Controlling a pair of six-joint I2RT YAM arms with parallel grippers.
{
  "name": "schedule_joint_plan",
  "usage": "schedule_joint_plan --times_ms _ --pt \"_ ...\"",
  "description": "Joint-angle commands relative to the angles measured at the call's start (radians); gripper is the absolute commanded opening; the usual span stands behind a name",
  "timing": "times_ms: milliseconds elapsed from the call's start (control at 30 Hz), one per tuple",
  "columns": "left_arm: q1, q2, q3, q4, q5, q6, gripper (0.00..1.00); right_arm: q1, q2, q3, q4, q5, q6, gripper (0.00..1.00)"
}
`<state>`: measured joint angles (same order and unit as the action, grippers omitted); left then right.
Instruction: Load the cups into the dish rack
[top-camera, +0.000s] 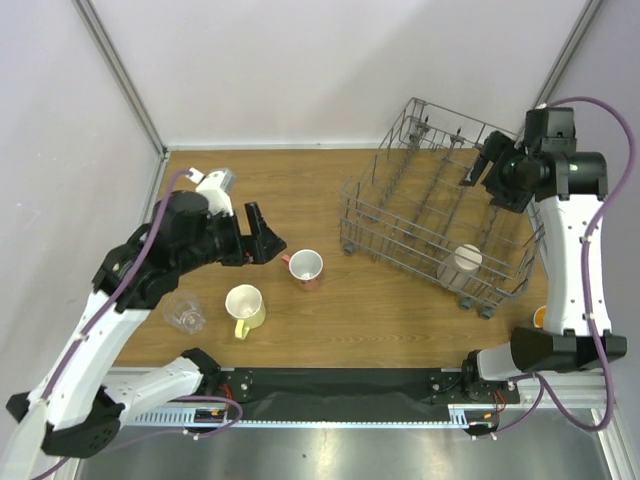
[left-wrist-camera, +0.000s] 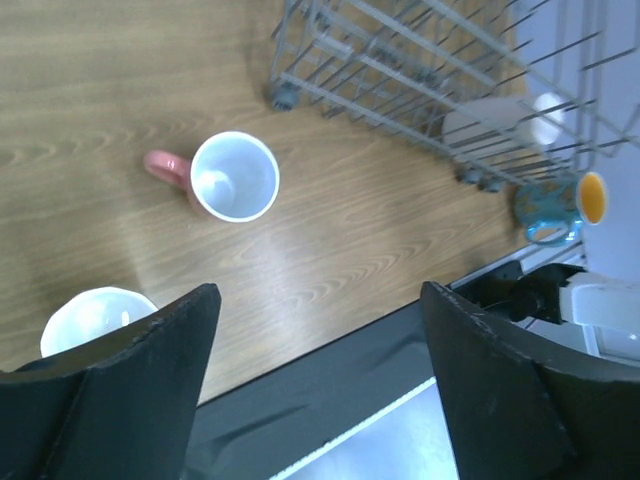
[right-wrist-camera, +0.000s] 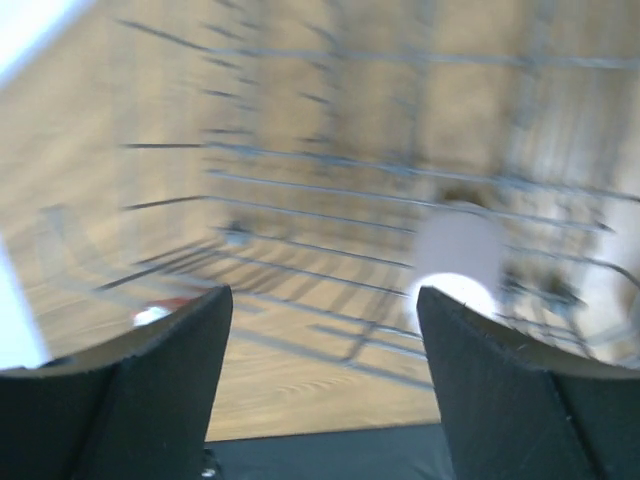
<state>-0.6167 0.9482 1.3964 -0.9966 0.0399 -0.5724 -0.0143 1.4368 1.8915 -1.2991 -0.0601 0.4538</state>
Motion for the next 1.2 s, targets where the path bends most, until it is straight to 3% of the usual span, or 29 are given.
schedule_joint_plan --times_ms 0,100,300,433,633,833,867,933,1167 --pt "0.008 0.076 0.052 -0.063 0.008 -0.038 0.86 0.052 -0.053 0.064 -0.005 -0.176 0.031 0.79" --pt "0.008 0.136 0.073 -0.158 -0.079 -0.105 0.77 0.151 -0.075 0.070 0.023 -0.251 0.057 0.77" --pt "0.008 0.216 0.082 -0.359 -0.279 -0.236 0.75 0.377 -0.136 -0.004 0.079 -0.250 0.112 0.77" --pt "0.020 0.202 0.037 -0.470 -0.403 -0.317 0.74 0.431 -0.199 -0.113 0.156 -0.274 0.160 0.77" --pt "0.095 0.185 -0.045 -0.470 -0.399 -0.356 0.72 0.456 -0.259 -0.212 0.185 -0.319 0.151 0.76" --pt "0.362 0.142 -0.184 -0.384 -0.400 -0.321 0.66 0.456 -0.265 -0.207 0.152 -0.305 0.100 0.76" --pt "0.414 0.149 -0.194 -0.378 -0.417 -0.316 0.60 0.456 -0.266 -0.203 0.147 -0.319 0.100 0.76" --pt "0.452 0.178 -0.239 -0.375 -0.457 -0.310 0.56 0.456 -0.269 -0.200 0.147 -0.334 0.105 0.75" --pt "0.666 0.165 -0.387 -0.257 -0.437 -0.253 0.58 0.456 -0.263 -0.161 0.115 -0.333 0.072 0.75"
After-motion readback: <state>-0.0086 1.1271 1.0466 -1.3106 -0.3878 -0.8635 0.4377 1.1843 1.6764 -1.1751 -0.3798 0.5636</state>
